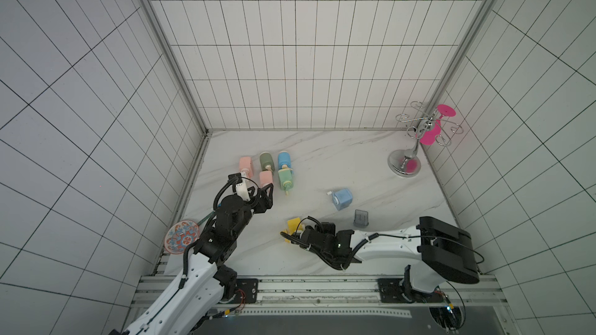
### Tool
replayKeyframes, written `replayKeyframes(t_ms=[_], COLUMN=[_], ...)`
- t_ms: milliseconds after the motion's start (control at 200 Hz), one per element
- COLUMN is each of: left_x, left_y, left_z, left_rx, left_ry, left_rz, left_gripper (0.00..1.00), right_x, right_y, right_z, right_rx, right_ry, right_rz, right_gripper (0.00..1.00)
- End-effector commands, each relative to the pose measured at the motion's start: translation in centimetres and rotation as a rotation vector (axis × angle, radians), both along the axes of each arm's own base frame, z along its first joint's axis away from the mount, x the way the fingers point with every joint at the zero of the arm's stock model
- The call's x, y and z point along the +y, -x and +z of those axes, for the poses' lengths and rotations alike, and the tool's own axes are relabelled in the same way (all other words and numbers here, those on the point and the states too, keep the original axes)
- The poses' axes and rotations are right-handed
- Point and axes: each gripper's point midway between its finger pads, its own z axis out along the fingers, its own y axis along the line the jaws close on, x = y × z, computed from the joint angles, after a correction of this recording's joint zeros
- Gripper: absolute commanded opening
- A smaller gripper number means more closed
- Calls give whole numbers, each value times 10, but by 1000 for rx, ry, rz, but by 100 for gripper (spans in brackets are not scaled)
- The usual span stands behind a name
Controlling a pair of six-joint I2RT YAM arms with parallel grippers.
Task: Put the tray back into the pencil sharpener
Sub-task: Place the container at the center of the board.
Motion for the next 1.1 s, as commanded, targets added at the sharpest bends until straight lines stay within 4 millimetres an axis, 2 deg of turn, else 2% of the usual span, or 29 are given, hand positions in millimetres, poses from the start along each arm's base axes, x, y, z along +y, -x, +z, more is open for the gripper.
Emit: replayKeyframes(t_ms=[0,245,415,535,755,865,1094], left_x=[6,6,6,6,5,5,5], left_y=[1,0,0,0,0,0,0], left_z=[0,0,1,2,1,1,2], left_rx=[-4,-1,-5,-7,-3,-3,-4], left_ry=[1,0,-1,-5,-6,-6,-10], left_rz=[28,27,27,28,24,20,21], left_gripper=[84,84,84,84,84,84,84], right_x=[-10,-12,-8,-5,-15,-21,-19], right_y=[-2,-9,-8,4,12,8,3], right_z=[-13,-23,-24,-23,-15,-16,-21], right_rx=[-47,-91,-75,52,285,327,407], right_ry=[71,103,83,45,-15,-13,-32], right_rz=[1,-11,-4,19,8,0,-16], right_gripper=[32,37,26,20,7,0,0])
